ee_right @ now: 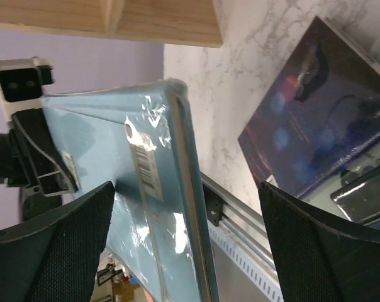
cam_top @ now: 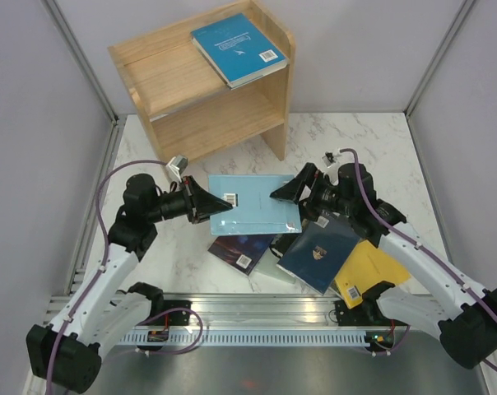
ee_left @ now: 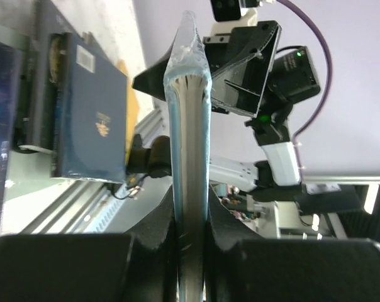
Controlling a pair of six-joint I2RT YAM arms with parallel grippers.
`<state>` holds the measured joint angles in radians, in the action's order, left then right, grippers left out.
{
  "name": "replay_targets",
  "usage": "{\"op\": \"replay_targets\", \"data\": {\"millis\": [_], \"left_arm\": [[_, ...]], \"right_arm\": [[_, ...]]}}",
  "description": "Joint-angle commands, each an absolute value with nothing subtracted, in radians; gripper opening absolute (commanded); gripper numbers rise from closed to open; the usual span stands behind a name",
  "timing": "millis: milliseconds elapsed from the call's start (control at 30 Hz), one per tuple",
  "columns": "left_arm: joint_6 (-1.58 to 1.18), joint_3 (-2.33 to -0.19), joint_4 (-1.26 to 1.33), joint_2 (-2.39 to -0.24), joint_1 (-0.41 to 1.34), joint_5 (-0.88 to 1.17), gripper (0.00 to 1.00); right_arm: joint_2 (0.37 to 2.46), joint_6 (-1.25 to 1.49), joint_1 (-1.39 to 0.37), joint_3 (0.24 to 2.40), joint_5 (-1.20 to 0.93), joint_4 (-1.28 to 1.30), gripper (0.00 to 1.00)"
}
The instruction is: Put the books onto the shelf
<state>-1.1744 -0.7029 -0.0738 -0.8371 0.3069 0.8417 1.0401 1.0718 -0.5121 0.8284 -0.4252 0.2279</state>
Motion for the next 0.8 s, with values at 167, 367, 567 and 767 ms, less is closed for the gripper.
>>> {"op": "replay_targets", "data": {"millis": [167, 367, 567, 767], "left_arm": [[-1.384, -0.673, 0.334, -0.926, 0.304, 1.058, 0.02], [-1.257, -0.722, 0.174, -0.969, 0.304, 1.060, 0.02], [-1.218, -0.733, 0.153, -1.014, 0.307, 1.083, 0.02], [-1.068, -0.785, -0.030, -1.057, 0.307, 1.066, 0.02]], "right_arm": [[0.947, 1.147, -0.508, 0.764, -0.560, 0.054, 0.87], [0.838, 1.178, -0.508, 0.718, -0.586, 0.052, 0.60], [0.808, 1.183, -0.506, 0.718, -0.597, 0.052, 0.56], [0.821, 1.173, -0.505, 0.752, -0.627, 0.043, 0.00]]}}
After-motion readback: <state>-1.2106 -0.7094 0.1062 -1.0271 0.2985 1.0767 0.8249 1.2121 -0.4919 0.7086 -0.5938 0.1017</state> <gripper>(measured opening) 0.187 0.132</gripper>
